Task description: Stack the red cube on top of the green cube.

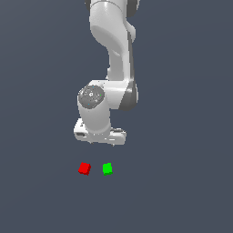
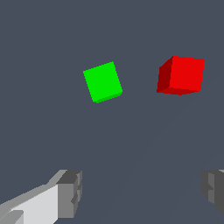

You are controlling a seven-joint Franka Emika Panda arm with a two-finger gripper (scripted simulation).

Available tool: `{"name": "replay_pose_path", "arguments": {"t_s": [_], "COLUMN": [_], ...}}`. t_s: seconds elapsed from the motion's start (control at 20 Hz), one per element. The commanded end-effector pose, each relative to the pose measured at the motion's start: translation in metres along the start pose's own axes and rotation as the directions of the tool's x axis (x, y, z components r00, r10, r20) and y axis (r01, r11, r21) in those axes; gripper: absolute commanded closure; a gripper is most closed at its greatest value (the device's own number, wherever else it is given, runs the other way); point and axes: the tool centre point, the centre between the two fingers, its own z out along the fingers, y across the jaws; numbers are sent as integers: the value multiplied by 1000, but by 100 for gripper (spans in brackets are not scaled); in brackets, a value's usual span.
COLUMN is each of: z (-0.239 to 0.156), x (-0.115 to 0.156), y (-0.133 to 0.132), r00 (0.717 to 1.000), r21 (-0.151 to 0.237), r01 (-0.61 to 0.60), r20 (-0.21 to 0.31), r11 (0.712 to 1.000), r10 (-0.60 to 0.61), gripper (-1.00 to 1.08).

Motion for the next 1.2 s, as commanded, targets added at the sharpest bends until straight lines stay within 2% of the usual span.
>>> {"name": "replay_pose_path", "arguments": {"t_s": [0.0,0.65,1.15], "z": [7,33,42], "x": [13,68,89], "y": [10,53,70], "r00": [1000,997,994], "r21": [0,0,1], "r01": [-15,-80,-105], "r20": [-3,-13,-17], "r11": [1000,997,994], "r10": [15,80,105], "gripper": [-92,-92,-92]}}
